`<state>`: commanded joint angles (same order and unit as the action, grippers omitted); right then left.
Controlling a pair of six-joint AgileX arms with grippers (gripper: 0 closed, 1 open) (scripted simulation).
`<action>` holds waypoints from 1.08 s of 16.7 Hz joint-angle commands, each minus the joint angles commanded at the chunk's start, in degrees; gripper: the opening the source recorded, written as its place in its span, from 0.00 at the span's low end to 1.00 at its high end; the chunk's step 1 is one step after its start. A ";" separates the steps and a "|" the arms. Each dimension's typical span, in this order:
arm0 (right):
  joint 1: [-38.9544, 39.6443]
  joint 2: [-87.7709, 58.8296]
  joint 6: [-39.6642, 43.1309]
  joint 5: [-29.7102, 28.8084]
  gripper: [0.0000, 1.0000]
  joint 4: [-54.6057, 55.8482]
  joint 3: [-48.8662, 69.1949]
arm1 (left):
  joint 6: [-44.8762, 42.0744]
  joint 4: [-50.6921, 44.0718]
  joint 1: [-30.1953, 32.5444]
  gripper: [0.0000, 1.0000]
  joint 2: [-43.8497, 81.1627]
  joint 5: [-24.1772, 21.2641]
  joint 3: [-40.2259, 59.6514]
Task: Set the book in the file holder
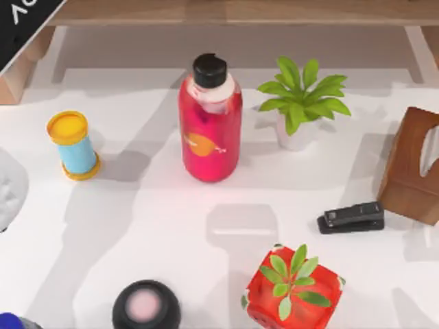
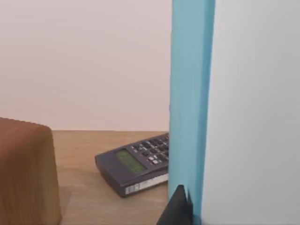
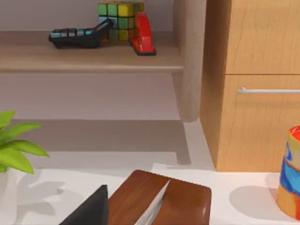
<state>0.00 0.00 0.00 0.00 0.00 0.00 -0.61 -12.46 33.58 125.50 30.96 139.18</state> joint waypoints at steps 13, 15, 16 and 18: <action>0.00 0.00 0.00 0.00 1.00 0.00 0.00 | -0.24 -6.99 -0.20 0.00 3.82 -0.10 11.42; 0.00 0.00 0.00 0.00 1.00 0.00 0.00 | -1.38 -5.99 -1.44 0.00 1.77 -0.79 10.35; 0.00 0.00 0.00 0.00 1.00 0.00 0.00 | -2.36 -5.14 -2.52 0.00 0.30 -1.35 9.55; 0.00 0.00 0.00 0.00 1.00 0.00 0.00 | -4.97 -2.96 -5.40 0.00 -3.11 -2.80 7.41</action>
<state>0.00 0.00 0.00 0.00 0.00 0.00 -5.58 -15.42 28.18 122.40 28.16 146.59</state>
